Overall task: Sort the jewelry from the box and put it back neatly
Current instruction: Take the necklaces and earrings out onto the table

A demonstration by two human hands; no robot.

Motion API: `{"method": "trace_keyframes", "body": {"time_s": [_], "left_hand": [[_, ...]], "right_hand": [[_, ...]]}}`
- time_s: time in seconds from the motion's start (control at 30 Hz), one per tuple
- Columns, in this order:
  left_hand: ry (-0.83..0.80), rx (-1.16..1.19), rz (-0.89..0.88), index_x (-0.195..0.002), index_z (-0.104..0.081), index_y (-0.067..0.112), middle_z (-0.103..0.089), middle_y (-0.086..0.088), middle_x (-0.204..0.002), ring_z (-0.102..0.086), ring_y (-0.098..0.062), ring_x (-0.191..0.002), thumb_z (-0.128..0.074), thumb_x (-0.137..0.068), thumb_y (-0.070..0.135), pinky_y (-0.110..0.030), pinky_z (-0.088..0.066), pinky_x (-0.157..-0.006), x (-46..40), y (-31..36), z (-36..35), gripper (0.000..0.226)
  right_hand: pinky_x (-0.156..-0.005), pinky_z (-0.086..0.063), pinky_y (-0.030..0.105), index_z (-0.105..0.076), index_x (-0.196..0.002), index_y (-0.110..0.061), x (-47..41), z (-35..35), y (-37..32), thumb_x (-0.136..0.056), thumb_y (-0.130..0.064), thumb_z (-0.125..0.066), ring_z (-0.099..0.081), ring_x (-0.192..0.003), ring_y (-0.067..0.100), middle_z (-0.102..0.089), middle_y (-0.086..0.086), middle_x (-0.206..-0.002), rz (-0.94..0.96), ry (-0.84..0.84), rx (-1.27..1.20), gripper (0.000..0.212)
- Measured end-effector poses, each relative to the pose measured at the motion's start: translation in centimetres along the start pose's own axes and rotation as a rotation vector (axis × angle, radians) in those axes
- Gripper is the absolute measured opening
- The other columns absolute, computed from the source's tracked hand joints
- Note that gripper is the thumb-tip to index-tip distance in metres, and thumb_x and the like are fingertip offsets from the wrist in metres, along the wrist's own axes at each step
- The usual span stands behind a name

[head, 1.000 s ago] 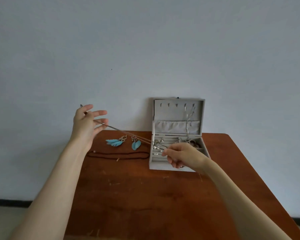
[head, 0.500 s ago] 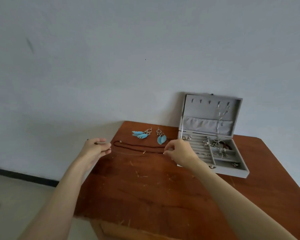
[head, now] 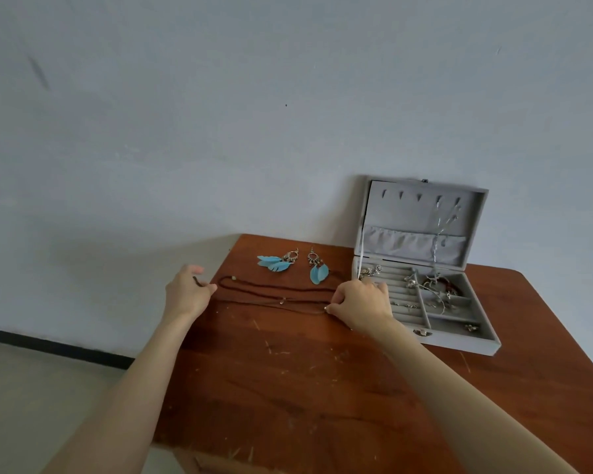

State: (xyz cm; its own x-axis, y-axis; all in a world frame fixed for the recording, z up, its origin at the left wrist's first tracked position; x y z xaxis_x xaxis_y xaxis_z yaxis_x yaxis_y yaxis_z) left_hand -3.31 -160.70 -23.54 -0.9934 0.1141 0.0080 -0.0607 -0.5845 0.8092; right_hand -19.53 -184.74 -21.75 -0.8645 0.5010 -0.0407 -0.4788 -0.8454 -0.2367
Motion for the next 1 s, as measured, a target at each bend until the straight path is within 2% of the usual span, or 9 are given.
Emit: {"method": "trace_keyframes", "body": {"time_s": [0.13, 0.27, 0.33, 0.4, 0.5, 0.6, 0.73, 0.83, 1.0], "left_hand": [[0.019, -0.36, -0.069, -0.125, -0.048, 0.011, -0.057, -0.016, -0.115, -0.055, -0.035, -0.107, -0.065, -0.084, 0.034, -0.042, -0.046, -0.087, 0.3, -0.2, 0.2, 0.05], [0.138, -0.473, -0.305, -0.12, -0.056, 0.014, -0.055, -0.016, -0.116, -0.05, -0.033, -0.109, -0.053, -0.092, 0.026, -0.041, -0.045, -0.088, 2.3, 1.9, -0.1, 0.03], [0.082, -0.482, -0.477, -0.121, -0.058, 0.017, -0.053, -0.011, -0.121, -0.047, -0.028, -0.114, -0.047, -0.094, 0.025, -0.038, -0.041, -0.093, 4.1, 3.6, -1.5, 0.03], [-0.061, -0.531, -0.576, -0.132, -0.049, 0.02, -0.044, -0.008, -0.136, -0.039, -0.025, -0.127, -0.041, -0.096, 0.032, -0.038, -0.033, -0.105, 5.8, 4.3, -3.7, 0.039], [-0.316, -0.689, -0.521, -0.147, -0.02, 0.024, -0.013, -0.004, -0.156, -0.007, -0.024, -0.144, -0.025, -0.097, 0.047, -0.043, -0.006, -0.116, 7.0, 3.1, -6.7, 0.056], [-0.423, -0.808, -0.467, -0.149, -0.003, 0.026, 0.007, 0.0, -0.157, 0.009, -0.021, -0.144, -0.014, -0.096, 0.053, -0.041, 0.004, -0.116, 7.3, 1.9, -7.5, 0.061], [-0.461, -0.837, -0.445, -0.148, 0.0, 0.031, 0.012, 0.003, -0.157, 0.012, -0.015, -0.144, -0.009, -0.095, 0.053, -0.041, 0.007, -0.116, 7.4, 1.6, -6.7, 0.058], [-0.463, -0.83, -0.434, -0.148, 0.0, 0.032, 0.014, 0.003, -0.156, 0.014, -0.013, -0.143, -0.008, -0.095, 0.053, -0.042, 0.01, -0.115, 7.8, 1.8, -6.6, 0.058], [-0.422, -0.707, -0.571, -0.148, -0.003, 0.03, 0.011, 0.004, -0.157, 0.014, -0.012, -0.143, -0.013, -0.096, 0.049, -0.041, 0.01, -0.115, 9.5, 5.7, -8.6, 0.057]], "right_hand": [[-0.101, -0.026, 0.037, -0.068, -0.102, -0.03, 0.2, 0.2, -0.1, -0.089, -0.039, -0.055, -0.043, -0.119, 0.02, -0.062, -0.002, -0.114, 0.06, 0.029, 0.042, 0.02], [-0.098, -0.027, 0.035, -0.067, -0.108, -0.03, 0.7, 0.3, -0.2, -0.091, -0.036, -0.053, -0.04, -0.117, 0.02, -0.054, -0.004, -0.121, 0.132, 0.098, 0.039, 0.023], [-0.097, -0.025, 0.035, -0.066, -0.11, -0.03, 1.3, 0.3, -0.4, -0.092, -0.034, -0.051, -0.038, -0.117, 0.019, -0.054, -0.006, -0.121, 0.181, 0.145, 0.058, 0.024], [-0.096, -0.023, 0.035, -0.067, -0.111, -0.029, 1.9, 0.3, -0.6, -0.094, -0.033, -0.047, -0.037, -0.118, 0.018, -0.058, -0.009, -0.121, 0.222, 0.177, 0.101, 0.026], [-0.096, -0.02, 0.037, -0.068, -0.109, -0.027, 2.9, 0.0, -0.6, -0.095, -0.035, -0.043, -0.038, -0.119, 0.017, -0.062, -0.011, -0.119, 0.251, 0.191, 0.157, 0.03], [-0.101, -0.018, 0.041, -0.069, -0.106, -0.024, 3.5, -0.1, -0.3, -0.095, -0.035, -0.042, -0.039, -0.12, 0.017, -0.064, -0.011, -0.117, 0.276, 0.195, 0.154, 0.032], [-0.108, -0.015, 0.041, -0.07, -0.104, -0.023, 4.2, -0.2, 0.3, -0.096, -0.033, -0.039, -0.039, -0.121, 0.014, -0.066, -0.012, -0.112, 0.296, 0.191, 0.106, 0.033], [-0.11, -0.015, 0.042, -0.068, -0.109, -0.023, 4.6, 0.0, 0.5, -0.096, -0.031, -0.042, -0.041, -0.123, 0.015, -0.065, -0.01, -0.117, 0.326, 0.211, 0.02, 0.03], [-0.101, -0.038, 0.046, -0.07, -0.105, -0.015, 5.1, 1.8, 2.8, -0.089, -0.023, -0.048, -0.051, -0.117, 0.026, -0.063, 0.002, -0.123, 0.326, 0.354, -0.297, 0.028]]}}
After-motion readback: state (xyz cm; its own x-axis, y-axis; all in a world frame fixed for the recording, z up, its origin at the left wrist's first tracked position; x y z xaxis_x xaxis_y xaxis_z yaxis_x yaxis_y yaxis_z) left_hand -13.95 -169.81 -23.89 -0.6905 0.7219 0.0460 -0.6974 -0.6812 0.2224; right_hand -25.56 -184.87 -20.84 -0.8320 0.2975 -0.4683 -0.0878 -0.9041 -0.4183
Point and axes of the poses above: each hand's wrist, its own x-axis away from the middle knuckle, its own z-axis out of the back of the hand, y = z × x, the point moved 6 cm from there along -x, towards the middle knuckle
